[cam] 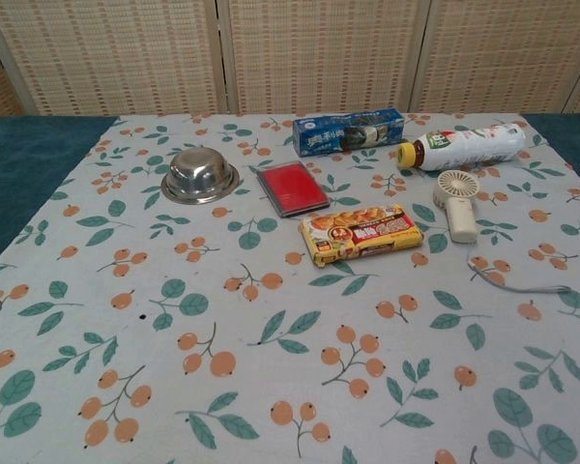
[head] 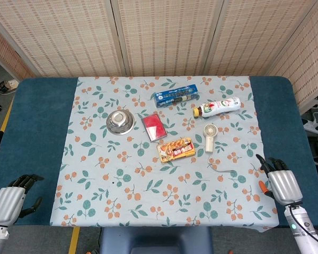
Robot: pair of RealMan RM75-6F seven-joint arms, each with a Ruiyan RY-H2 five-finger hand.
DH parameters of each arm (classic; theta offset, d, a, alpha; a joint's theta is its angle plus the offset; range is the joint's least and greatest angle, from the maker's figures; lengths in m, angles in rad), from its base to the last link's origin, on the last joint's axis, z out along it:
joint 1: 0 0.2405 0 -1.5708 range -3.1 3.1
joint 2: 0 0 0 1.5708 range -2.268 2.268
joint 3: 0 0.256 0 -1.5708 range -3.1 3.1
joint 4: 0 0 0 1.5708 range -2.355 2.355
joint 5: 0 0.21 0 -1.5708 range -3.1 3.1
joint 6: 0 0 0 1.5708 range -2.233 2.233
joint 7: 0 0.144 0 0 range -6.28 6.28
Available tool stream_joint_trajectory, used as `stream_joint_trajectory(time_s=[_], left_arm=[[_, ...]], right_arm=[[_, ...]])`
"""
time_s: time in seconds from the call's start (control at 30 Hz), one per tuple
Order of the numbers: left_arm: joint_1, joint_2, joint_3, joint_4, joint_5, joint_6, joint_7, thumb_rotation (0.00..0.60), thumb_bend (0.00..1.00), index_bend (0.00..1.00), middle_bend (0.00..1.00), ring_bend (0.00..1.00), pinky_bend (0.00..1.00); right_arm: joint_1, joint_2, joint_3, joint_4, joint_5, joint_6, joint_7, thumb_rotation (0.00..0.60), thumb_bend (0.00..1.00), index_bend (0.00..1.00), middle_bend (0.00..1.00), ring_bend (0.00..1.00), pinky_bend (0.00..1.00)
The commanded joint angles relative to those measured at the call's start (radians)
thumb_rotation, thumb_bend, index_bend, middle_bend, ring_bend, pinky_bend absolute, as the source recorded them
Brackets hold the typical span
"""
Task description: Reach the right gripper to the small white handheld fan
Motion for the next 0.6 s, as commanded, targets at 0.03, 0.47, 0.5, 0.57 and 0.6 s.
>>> stream_joint_trajectory(time_s=[0.03,0.47,0.5,0.57,0.6], left_arm=[[-0.002,-0.002,0.002,0.0,0.0,-0.006,0.006,0.6,0.36,0.28,0.27,0.22,0.37],[-0.004,-0.001,-0.01,0.012,-0.011,-0.002,-0.036,0.6,0.36,0.28,0.28,0.22,0.37],[-0.006,-0.001,-0.01,0.015,-0.015,-0.006,-0.04,0.6,0.36,0.28,0.28,0.22,0.37],[-0.007,0.001,-0.008,0.016,-0.021,-0.016,-0.047,0.6,0.36,0.28,0.28,0.22,0.37],[-0.007,0.004,-0.006,0.013,-0.021,-0.018,-0.049,0.6,0.36,0.28,0.28,0.22,0.37]], right_arm=[[0.0,0.002,-0.001,-0.003,0.0,-0.001,0.002,0.6,0.28,0.04,0.35,0.13,0.16],[0.049,-0.045,0.051,0.071,0.009,-0.022,0.027,0.6,0.47,0.13,0.71,0.54,0.57],[0.064,-0.033,0.054,0.052,0.023,-0.056,0.023,0.6,0.53,0.14,0.76,0.59,0.62],[0.102,0.016,0.064,-0.031,0.075,-0.159,0.021,0.6,0.61,0.12,0.8,0.63,0.66],[0.121,0.044,0.069,-0.076,0.104,-0.209,0.018,0.6,0.64,0.1,0.8,0.64,0.66]])
